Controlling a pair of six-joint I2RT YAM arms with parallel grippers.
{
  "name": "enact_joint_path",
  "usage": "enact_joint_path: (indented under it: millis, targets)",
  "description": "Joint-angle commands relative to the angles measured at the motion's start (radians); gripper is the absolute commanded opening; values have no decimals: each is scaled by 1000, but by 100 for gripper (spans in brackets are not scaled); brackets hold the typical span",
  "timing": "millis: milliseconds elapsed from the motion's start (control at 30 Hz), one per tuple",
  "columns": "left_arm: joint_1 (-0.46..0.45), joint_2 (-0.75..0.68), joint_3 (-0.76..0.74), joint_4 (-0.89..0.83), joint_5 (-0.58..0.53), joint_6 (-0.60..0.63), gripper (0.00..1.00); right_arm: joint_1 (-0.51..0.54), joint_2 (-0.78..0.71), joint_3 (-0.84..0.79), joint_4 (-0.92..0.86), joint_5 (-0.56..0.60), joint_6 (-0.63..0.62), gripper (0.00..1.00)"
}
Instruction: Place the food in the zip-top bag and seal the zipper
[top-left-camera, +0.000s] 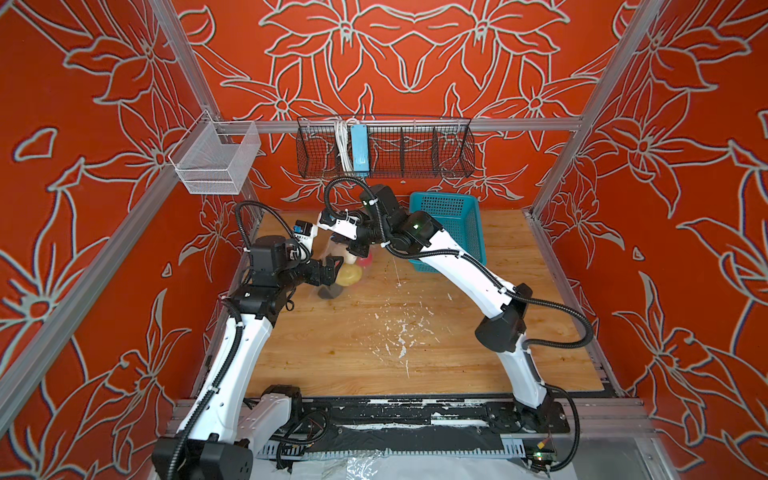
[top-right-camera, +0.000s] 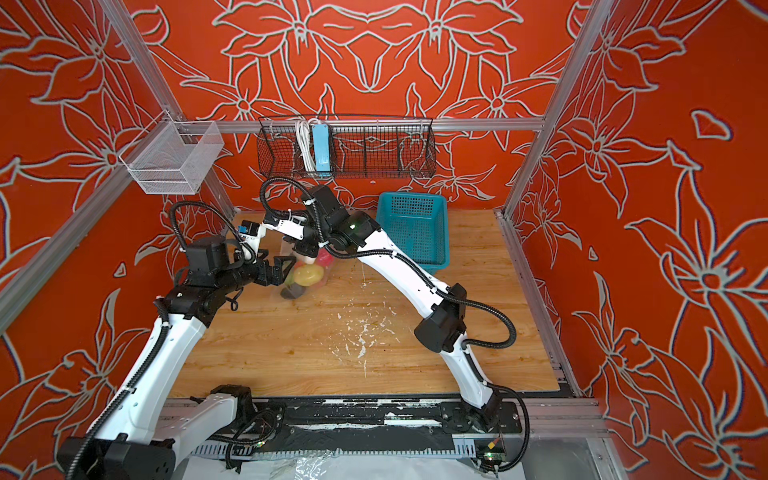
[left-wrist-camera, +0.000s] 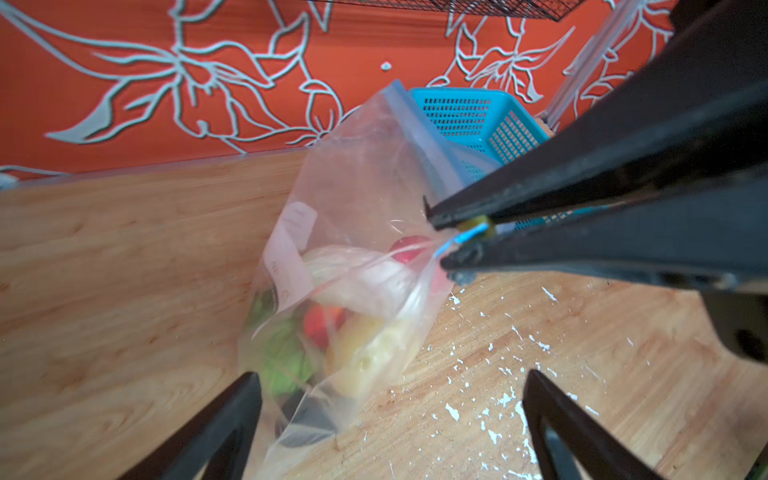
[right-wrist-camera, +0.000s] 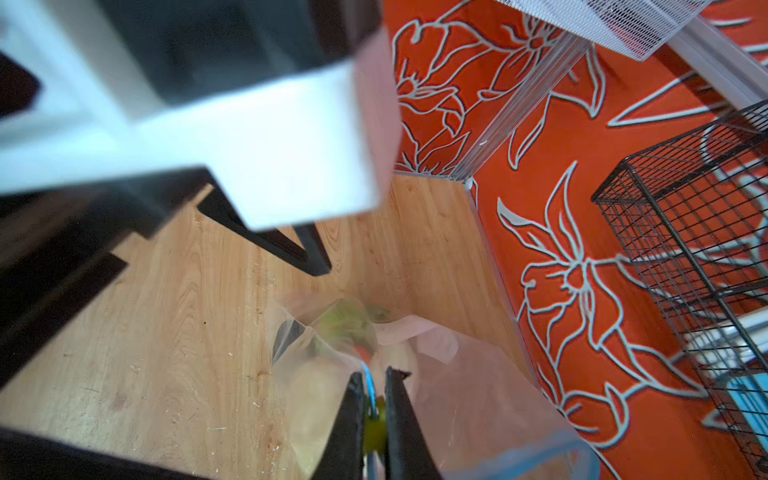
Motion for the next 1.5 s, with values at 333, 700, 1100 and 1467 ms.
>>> enact_joint_path:
  millis: [333,700,1100,1467]
  targets:
    - [5,34,40,-13,160,371,97,-23,-43,-43,-29,-150,-21,0]
    - [4,63,11,101,274,501,98,-27,-53,-57,-44,-191,-18,0]
    - [3,116,36,149,257,534,78,-27,-57,-59,-70,-192,-26,0]
    - [-9,150,57,242,266,495,64,-26,-57,-58,-101,-195,-37,0]
